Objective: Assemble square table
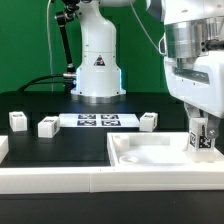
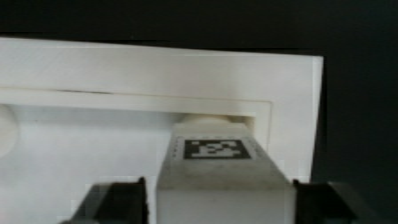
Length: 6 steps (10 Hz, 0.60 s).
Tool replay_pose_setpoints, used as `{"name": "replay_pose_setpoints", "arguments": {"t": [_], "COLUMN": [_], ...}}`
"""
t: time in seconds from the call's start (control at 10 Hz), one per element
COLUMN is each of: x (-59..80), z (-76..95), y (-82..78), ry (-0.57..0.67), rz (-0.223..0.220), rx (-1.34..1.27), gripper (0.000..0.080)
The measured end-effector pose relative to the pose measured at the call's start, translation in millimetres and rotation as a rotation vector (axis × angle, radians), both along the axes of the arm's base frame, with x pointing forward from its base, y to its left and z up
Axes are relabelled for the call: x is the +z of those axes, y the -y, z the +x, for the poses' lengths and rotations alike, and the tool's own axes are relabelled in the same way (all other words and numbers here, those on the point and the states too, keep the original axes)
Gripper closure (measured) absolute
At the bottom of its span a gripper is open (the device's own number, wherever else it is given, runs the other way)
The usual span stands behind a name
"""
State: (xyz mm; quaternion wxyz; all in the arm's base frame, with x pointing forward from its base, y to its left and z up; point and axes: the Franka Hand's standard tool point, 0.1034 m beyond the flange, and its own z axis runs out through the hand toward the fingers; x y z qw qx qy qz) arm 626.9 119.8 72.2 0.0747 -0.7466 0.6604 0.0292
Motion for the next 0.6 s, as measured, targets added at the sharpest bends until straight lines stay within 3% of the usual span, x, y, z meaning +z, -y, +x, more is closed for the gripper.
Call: {"name": "replay_pose_setpoints", "arguments": {"t": [0.1,0.2,0.3,0.6], "x": [0.1,0.2,-0.2,-0.8], "z": [0.0,0.2,-0.1,-0.3], "y": [-0.5,-0.4,-1.1,-0.6], "ry": [0.001,0.014,0.026,0.06], "rz": [0.0,-0.008,-0.012,-0.025], "rx": [0.009,0.09,0.178,0.408], "gripper": [0.0261,0.0184,0.016,0.0151]}}
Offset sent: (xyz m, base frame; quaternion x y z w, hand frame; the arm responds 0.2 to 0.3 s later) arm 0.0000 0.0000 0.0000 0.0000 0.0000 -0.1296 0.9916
